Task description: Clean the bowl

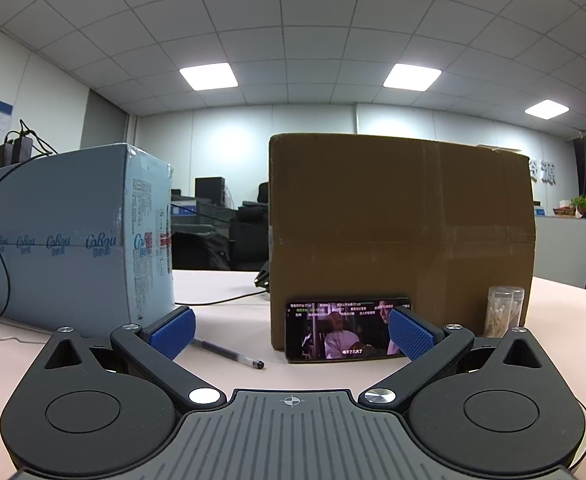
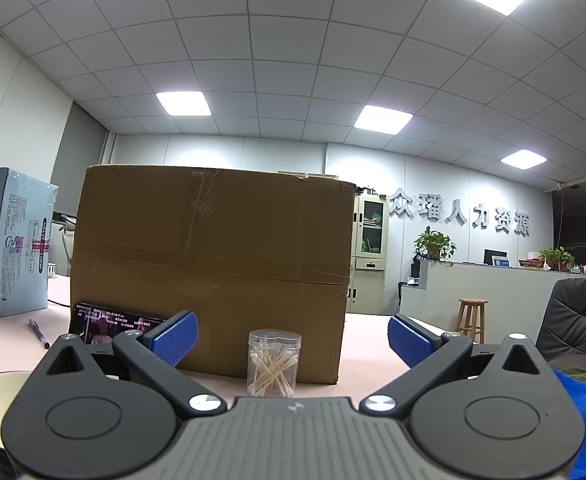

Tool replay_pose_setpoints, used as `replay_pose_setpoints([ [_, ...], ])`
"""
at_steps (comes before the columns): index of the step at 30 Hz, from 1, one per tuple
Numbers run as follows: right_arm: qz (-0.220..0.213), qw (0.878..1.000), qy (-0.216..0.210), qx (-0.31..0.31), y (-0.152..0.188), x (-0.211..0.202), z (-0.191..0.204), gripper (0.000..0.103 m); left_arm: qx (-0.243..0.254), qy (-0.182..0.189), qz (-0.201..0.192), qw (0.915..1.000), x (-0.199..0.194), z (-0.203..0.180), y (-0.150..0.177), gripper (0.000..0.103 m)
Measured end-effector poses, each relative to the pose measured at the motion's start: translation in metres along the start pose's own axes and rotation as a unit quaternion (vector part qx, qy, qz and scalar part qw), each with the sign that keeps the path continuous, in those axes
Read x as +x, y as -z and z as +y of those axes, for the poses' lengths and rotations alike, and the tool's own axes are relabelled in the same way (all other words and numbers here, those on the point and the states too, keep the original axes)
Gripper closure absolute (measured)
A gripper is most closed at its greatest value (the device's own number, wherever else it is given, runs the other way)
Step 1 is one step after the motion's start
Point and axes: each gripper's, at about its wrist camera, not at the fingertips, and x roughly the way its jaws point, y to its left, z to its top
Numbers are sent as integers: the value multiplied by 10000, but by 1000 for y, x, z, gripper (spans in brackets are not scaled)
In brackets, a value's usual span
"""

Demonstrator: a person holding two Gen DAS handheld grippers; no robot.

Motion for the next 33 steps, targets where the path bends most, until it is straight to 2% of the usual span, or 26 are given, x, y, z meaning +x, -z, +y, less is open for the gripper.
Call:
replay_pose_setpoints([
  [33,68,10000,-54,15,1,-2,0,0,40,72,33,10000,0,-1,0,0],
])
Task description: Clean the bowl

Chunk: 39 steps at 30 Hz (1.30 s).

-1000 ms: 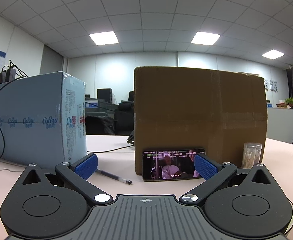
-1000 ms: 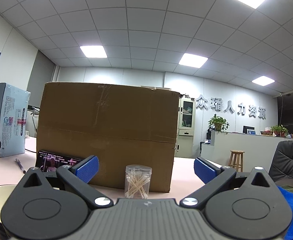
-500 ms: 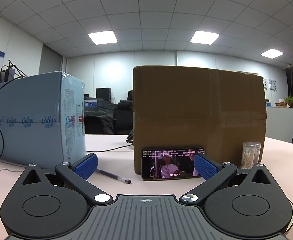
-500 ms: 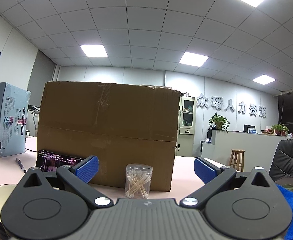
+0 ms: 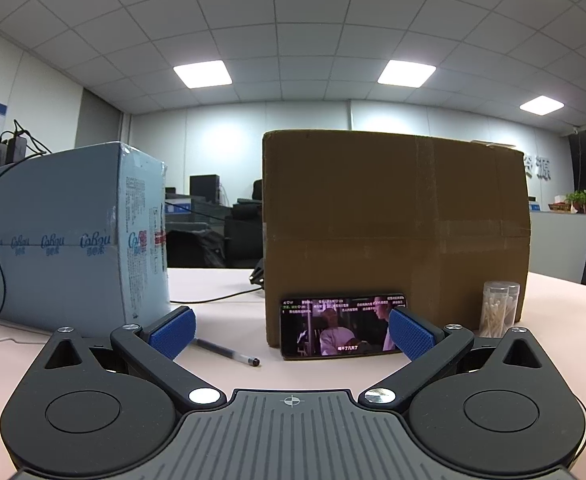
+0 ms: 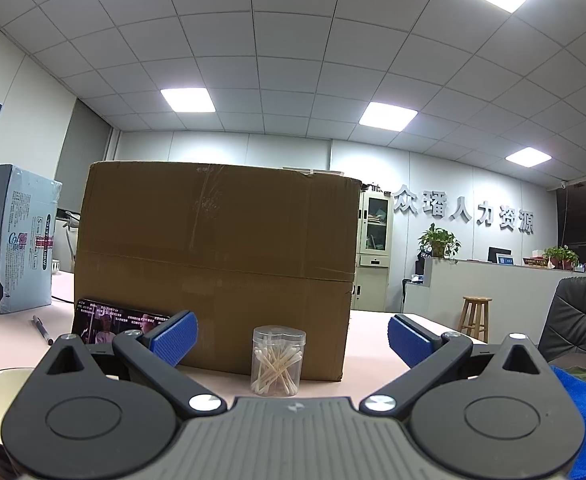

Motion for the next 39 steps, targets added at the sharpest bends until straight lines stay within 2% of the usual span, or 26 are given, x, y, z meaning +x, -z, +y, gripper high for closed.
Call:
replay_pose_setpoints([
  [39,38,10000,-20,-23,-5,2,4,0,12,34,20,10000,-1,0,0,0],
])
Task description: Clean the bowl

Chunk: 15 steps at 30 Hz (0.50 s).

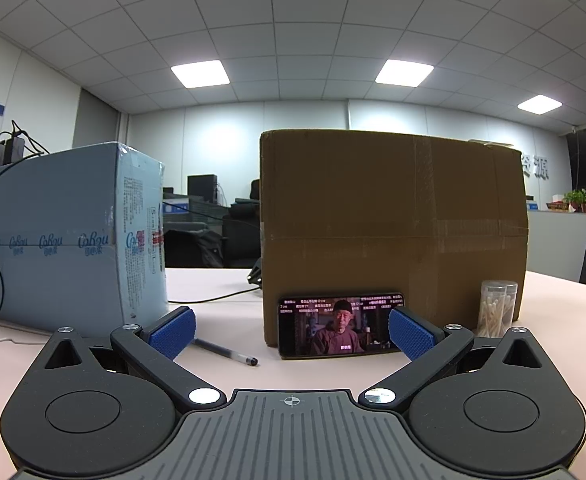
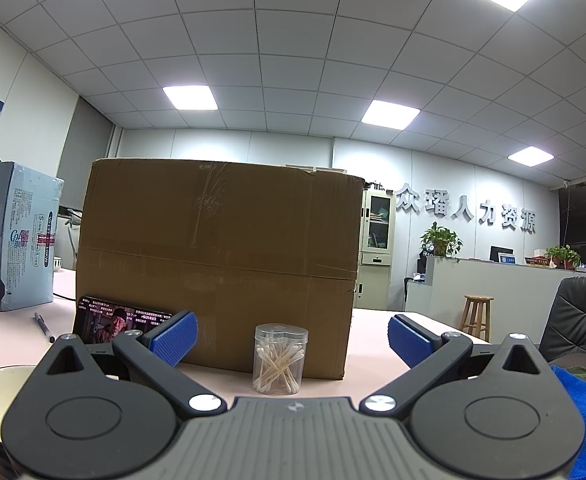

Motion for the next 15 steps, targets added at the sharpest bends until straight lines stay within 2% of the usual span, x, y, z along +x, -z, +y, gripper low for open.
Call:
replay_pose_setpoints([
  [15,5,10000,-12,-8,0,0,1,0,-31,6,-14,10000,0,1,1,0],
])
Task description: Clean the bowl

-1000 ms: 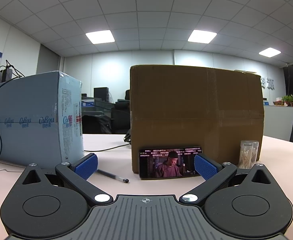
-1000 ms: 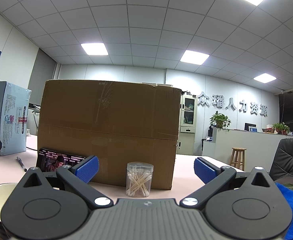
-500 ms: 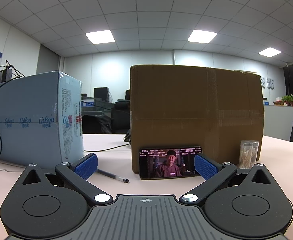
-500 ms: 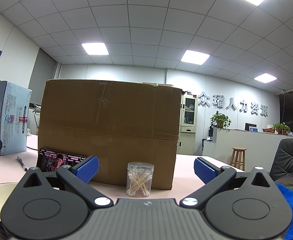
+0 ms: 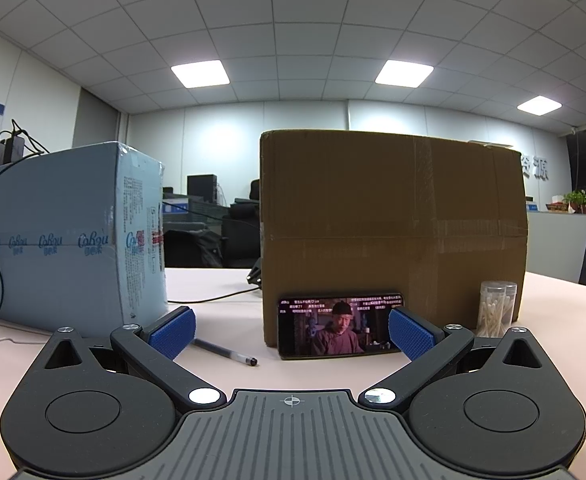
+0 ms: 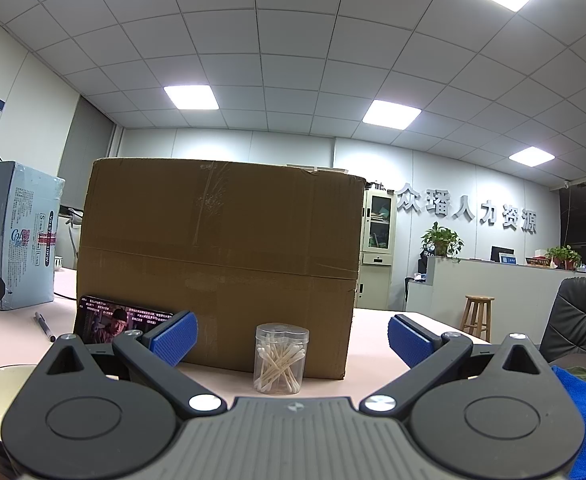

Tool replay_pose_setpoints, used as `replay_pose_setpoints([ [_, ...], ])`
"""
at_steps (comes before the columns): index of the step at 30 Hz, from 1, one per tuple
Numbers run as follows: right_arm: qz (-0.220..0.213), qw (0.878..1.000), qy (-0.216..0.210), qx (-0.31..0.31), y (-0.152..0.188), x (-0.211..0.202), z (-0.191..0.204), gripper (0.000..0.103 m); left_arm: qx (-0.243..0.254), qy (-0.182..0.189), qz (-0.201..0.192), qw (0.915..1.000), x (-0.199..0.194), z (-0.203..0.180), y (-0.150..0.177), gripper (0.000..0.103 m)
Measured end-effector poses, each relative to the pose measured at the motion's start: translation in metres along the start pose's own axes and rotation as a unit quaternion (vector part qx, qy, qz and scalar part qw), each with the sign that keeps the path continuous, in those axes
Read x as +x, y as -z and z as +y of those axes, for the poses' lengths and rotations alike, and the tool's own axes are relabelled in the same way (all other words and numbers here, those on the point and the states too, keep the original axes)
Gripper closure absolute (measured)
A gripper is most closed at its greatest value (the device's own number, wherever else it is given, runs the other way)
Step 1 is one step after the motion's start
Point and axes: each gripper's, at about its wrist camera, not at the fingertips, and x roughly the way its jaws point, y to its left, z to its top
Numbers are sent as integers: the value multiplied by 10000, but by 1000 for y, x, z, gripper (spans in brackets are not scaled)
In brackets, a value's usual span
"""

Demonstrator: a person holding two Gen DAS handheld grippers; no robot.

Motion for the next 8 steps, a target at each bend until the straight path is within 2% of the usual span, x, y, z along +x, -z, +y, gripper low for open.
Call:
replay_pose_setpoints([
  [8,3,10000,-3,-5,1,-1,0,0,-13,1,11,10000,-3,3,0,0],
])
